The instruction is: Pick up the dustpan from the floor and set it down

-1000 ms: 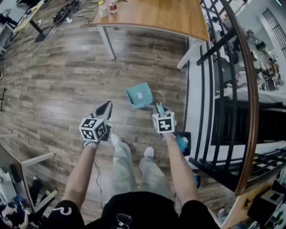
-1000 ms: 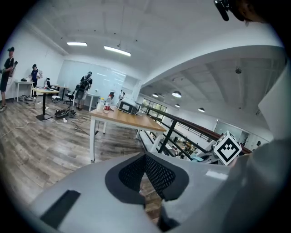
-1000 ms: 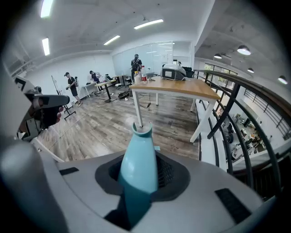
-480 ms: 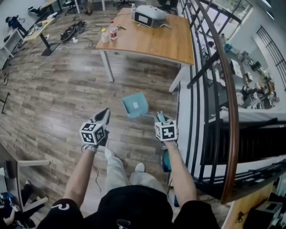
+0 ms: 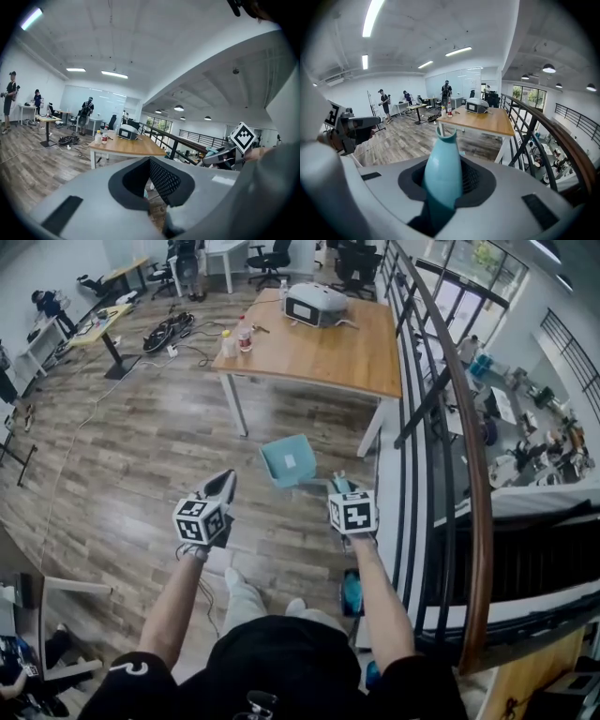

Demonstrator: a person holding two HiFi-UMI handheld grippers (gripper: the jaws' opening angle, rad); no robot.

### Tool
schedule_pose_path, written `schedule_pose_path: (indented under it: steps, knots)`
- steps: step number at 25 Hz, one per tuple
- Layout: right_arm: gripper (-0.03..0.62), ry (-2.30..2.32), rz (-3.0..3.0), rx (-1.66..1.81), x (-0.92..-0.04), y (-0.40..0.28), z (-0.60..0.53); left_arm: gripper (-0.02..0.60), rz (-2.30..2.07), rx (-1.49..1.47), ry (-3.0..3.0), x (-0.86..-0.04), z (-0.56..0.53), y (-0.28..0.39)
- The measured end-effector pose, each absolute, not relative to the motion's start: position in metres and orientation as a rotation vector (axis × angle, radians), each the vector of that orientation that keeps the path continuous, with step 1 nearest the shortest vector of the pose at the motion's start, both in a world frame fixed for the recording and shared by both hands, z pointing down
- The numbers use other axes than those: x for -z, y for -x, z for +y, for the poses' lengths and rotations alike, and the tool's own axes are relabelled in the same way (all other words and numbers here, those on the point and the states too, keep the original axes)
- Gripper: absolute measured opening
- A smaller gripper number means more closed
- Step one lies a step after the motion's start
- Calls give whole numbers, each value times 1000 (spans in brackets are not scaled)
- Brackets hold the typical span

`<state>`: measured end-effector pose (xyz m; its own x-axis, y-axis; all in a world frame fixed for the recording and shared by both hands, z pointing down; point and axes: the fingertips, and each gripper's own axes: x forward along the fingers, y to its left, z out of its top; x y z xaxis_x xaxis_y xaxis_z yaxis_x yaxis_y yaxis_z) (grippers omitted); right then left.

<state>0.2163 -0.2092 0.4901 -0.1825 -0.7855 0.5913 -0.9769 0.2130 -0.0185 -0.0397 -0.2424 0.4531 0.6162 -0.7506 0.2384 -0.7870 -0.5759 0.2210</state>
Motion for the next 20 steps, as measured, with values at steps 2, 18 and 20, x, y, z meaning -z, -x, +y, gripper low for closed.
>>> schedule_pose_path:
  steps: [2, 18, 20]
  knots:
    - [81, -1632, -2052, -545, -482, -215, -207, -2, -1252, -170, -2559, -444, -239, 41]
    - [81, -1677, -2128, -506, -439, -225, -200, -2, -1285, -188, -2642, -402, -224, 28]
    - [81, -1682, -2127, -500, -438, -226, -199, -2, -1289, -192, -2646, -400, -222, 27]
